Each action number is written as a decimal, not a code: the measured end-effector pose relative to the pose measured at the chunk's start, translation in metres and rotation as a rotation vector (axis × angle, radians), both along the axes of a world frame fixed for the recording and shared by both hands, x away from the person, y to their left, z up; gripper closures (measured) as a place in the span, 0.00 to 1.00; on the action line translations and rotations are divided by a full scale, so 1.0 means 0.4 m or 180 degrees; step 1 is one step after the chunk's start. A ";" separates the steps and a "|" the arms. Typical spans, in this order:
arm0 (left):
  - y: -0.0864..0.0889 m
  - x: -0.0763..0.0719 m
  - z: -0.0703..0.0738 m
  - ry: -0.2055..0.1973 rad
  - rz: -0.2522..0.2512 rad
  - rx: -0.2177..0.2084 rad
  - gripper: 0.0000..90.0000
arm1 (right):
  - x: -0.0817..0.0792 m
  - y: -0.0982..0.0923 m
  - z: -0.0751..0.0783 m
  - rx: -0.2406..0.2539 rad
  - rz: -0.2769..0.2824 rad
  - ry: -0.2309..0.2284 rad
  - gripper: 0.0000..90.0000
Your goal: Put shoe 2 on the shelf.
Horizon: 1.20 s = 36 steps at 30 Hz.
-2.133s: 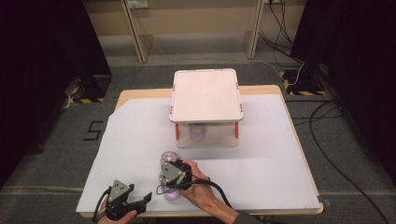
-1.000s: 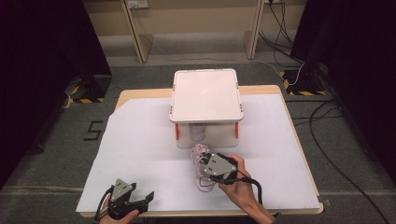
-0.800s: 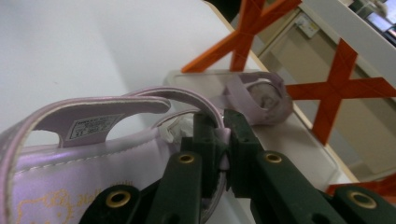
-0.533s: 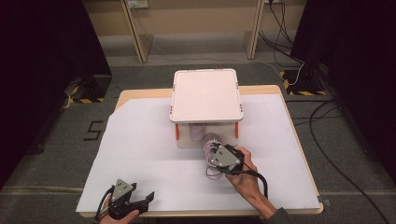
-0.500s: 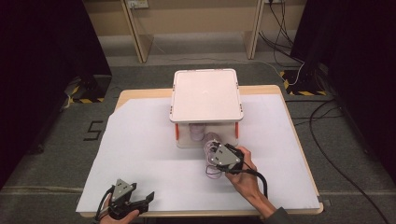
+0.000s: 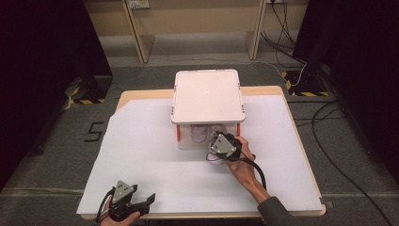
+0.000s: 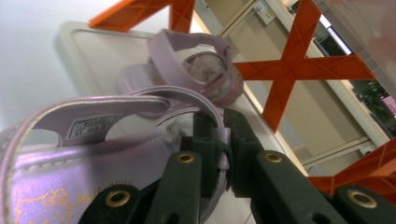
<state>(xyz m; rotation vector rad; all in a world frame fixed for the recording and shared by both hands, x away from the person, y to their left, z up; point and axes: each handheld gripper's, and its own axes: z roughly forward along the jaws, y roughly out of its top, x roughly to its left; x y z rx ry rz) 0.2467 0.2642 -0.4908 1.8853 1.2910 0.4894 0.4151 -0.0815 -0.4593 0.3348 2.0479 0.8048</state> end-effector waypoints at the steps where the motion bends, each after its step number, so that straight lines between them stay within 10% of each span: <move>1: -0.001 0.000 0.000 0.0002 0.0001 -0.0003 0.23 | 0.008 0.000 -0.003 -0.0015 0.0005 -0.0011 0.94; 14: -0.001 0.000 0.000 0.0006 -0.0010 -0.0002 0.23 | 0.057 0.015 -0.018 -0.0165 -0.0211 -0.0068 0.76; 36: -0.006 0.000 -0.001 0.0020 -0.0037 -0.0009 0.23 | -0.046 -0.007 0.056 0.0582 -0.0145 0.0456 0.51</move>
